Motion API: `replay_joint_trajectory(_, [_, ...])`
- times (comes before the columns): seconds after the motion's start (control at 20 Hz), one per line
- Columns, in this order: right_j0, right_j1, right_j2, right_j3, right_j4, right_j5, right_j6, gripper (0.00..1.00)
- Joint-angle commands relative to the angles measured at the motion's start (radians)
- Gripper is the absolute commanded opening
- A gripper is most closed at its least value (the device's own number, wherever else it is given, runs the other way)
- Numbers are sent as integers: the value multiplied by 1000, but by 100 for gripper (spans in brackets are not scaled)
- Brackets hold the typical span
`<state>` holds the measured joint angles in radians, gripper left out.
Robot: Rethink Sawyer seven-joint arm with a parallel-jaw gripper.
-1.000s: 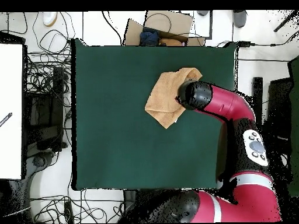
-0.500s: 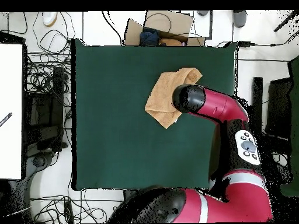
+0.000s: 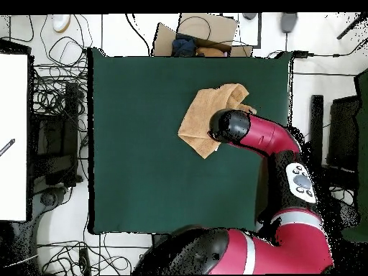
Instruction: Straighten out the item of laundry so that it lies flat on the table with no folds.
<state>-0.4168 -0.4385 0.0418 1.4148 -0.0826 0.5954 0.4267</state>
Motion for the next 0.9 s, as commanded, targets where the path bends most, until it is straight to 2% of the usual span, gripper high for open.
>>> replay_joint_trajectory(0.05, [38,56,-28,113,24,-74,374,100])
replay_joint_trajectory(0.25, [44,65,-38,118,12,-107,377,100])
replay_joint_trajectory(0.5, [54,76,-61,125,-12,-205,375,100])
replay_joint_trajectory(0.8, [82,83,-92,117,26,-221,380,100])
replay_joint_trajectory(0.9, [57,69,-57,138,56,-223,375,100])
